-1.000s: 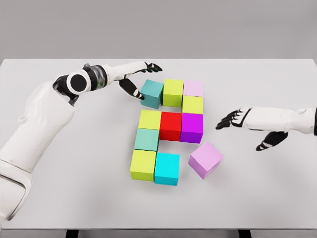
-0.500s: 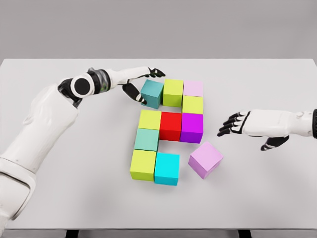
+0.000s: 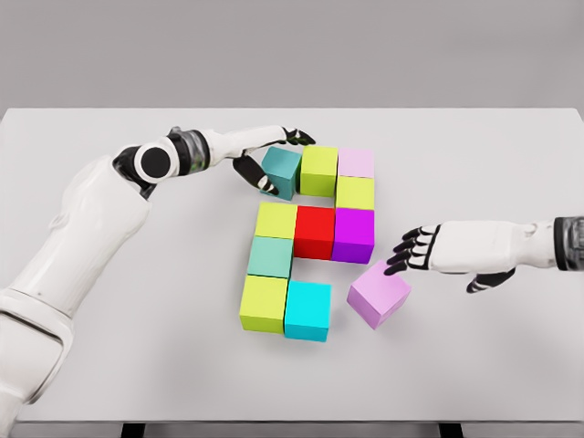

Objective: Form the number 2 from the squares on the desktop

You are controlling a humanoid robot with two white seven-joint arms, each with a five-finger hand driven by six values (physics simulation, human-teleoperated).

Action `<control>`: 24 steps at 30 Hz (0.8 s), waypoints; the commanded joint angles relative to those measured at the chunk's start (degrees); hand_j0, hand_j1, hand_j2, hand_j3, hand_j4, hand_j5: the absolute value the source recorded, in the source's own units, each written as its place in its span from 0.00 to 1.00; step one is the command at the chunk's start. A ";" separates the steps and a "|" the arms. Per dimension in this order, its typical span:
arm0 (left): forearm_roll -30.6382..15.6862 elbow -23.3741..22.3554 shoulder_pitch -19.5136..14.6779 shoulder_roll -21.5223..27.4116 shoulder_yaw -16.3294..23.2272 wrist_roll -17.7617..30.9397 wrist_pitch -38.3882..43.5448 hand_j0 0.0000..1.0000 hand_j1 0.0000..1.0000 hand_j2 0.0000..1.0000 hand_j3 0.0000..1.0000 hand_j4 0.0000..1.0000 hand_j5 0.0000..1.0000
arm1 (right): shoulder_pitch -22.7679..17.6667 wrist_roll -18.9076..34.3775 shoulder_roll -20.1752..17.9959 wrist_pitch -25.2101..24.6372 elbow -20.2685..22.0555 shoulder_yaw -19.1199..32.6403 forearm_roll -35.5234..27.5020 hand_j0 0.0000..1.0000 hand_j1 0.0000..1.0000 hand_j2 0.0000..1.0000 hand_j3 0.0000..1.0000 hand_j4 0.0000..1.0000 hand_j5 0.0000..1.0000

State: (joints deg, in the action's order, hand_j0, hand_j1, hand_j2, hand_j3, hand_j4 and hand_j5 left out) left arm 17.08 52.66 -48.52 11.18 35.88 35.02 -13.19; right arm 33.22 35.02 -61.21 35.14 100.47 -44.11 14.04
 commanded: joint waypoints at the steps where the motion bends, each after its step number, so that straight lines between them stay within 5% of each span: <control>1: -0.38 -0.28 0.00 -0.19 -0.11 -0.02 -0.96 0.92 0.92 0.92 0.92 0.92 0.92 | 0.09 -0.02 0.04 -0.14 -0.01 -0.01 -0.42 1.00 1.00 1.00 1.00 1.00 1.00; 12: -0.29 -3.36 -0.44 -1.33 -0.72 -0.02 -5.18 0.92 0.92 0.92 0.92 0.92 0.92 | 1.58 -0.02 0.47 -0.14 -5.37 0.25 4.41 1.00 1.00 1.00 1.00 1.00 1.00; 24: -0.29 -8.63 -2.81 -2.30 -0.90 -0.02 -8.17 0.92 0.92 0.92 0.92 0.92 0.92 | 1.23 -0.02 2.50 -0.14 -3.35 -1.77 6.09 1.00 1.00 1.00 1.00 1.00 1.00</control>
State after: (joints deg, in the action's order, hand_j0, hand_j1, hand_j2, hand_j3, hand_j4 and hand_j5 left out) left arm 17.11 45.06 -51.33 9.05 35.14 35.02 -20.92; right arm 34.37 35.02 -58.93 35.14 96.57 -45.68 20.10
